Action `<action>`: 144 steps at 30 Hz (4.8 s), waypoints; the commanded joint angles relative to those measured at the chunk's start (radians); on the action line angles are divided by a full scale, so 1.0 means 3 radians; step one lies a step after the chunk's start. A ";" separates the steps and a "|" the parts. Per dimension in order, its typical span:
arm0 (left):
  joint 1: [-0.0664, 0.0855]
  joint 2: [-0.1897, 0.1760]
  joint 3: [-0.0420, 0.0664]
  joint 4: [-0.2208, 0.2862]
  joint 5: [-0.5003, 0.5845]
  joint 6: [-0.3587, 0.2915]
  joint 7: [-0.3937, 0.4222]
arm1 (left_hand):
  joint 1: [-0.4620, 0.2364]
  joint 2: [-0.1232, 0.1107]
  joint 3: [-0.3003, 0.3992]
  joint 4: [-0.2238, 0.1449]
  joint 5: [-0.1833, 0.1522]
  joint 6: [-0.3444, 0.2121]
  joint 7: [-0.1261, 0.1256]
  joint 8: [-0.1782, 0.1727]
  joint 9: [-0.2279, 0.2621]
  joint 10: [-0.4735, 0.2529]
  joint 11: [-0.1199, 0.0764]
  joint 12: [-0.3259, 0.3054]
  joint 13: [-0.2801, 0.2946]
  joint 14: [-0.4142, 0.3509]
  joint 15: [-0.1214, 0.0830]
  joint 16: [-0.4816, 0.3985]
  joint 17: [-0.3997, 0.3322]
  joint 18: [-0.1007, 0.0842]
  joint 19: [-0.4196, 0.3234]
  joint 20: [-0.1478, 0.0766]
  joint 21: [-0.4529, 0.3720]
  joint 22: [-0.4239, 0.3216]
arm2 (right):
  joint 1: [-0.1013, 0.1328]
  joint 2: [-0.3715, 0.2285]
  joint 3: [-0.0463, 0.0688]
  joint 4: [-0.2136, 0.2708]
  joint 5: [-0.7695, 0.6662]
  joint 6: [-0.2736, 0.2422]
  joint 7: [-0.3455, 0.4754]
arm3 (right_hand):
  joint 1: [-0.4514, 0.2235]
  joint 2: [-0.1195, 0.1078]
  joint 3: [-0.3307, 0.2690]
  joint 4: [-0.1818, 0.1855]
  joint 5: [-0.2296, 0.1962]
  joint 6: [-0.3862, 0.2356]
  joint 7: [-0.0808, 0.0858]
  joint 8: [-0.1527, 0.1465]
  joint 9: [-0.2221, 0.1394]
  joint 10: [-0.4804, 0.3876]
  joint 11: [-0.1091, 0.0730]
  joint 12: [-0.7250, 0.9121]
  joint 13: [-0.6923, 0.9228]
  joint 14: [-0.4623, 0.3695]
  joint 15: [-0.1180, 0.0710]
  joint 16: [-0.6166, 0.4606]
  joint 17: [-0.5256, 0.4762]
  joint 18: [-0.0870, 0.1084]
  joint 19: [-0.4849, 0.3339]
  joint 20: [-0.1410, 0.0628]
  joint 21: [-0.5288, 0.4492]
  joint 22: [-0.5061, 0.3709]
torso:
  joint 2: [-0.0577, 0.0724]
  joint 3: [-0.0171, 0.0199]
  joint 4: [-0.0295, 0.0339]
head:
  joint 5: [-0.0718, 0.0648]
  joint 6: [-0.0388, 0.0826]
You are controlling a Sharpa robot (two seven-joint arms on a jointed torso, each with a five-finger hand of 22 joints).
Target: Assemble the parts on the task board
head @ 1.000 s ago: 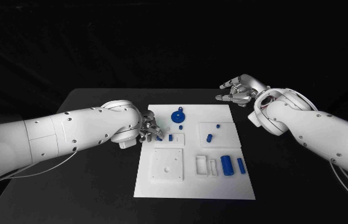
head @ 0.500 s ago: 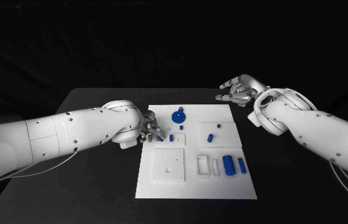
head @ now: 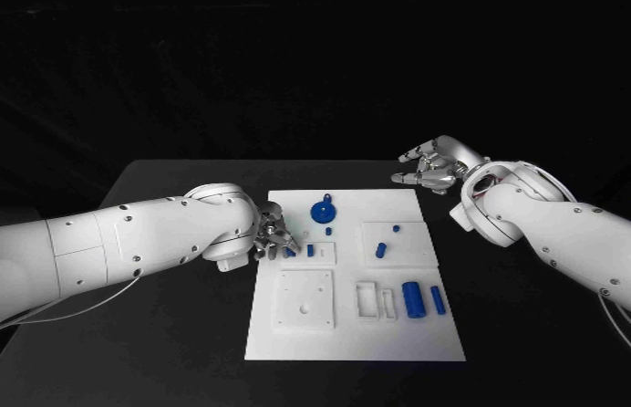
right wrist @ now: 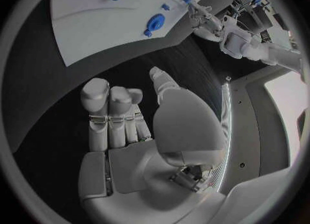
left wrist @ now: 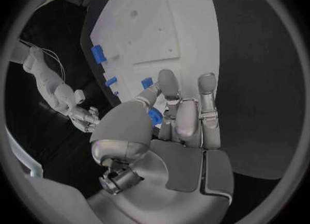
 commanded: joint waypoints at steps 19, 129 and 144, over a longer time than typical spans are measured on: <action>-0.0013 0.0025 -0.0005 0.0035 -0.0083 0.0085 0.0071 | -0.0072 -0.0103 -0.0040 0.0061 0.0047 0.0603 -0.0421 -0.0003 -0.0005 0.0080 -0.0096 0.0013 0.0010 0.0019 0.0003 0.0014 -0.0004 0.0038 0.0010 0.0023 0.0021 0.0059 | -0.0007 0.0005 0.0002 0.0005 -0.0009 0.0025 0.0029 | -0.0030 0.0013 0.0002 -0.0013 0.0011 0.0012 0.0000 -0.0019 -0.0002 -0.0010 -0.0001 -0.0002 -0.0001 -0.0001 -0.0001 -0.0014 -0.0005 0.0038 0.0007 0.0000 -0.0020 0.0344 | 0.0001 0.0002 0.0000 | -0.0008 0.0002; -0.0108 -0.0046 -0.0005 0.0127 -0.0794 -0.0251 0.0279 | -0.0071 -0.0021 0.0298 -0.0167 0.0595 0.0551 -0.0398 0.0002 -0.0009 0.0081 -0.0095 -0.0016 -0.0061 0.0012 -0.0003 -0.0021 -0.0079 0.0093 0.0012 0.0052 0.0035 0.0059 | -0.0017 0.0003 0.0002 -0.0005 0.0010 0.0038 0.0051 | -0.0044 0.0021 0.0021 -0.0001 0.0033 0.0008 0.0000 -0.0019 -0.0002 -0.0021 -0.0003 -0.0031 -0.0033 -0.0005 -0.0004 -0.0110 -0.0084 0.0046 0.0011 -0.0003 -0.0214 0.0316 | 0.0001 0.0001 0.0001 | -0.0006 -0.0027; -0.0114 -0.0058 -0.0005 0.0138 -0.0762 -0.0195 0.0288 | -0.0063 -0.0023 0.0303 -0.0177 0.0606 0.0551 -0.0399 0.0004 -0.0009 0.0081 -0.0096 -0.0019 -0.0068 0.0012 -0.0003 -0.0024 -0.0085 0.0087 0.0013 0.0045 0.0030 0.0059 | -0.0018 0.0001 0.0002 -0.0003 0.0011 0.0038 0.0049 | -0.0044 0.0022 0.0022 -0.0003 0.0042 0.0006 0.0000 -0.0019 -0.0002 -0.0022 -0.0003 -0.0032 -0.0036 -0.0005 -0.0004 -0.0113 -0.0083 0.0046 0.0016 -0.0003 -0.0223 0.0317 | 0.0000 0.0002 0.0001 | -0.0002 -0.0035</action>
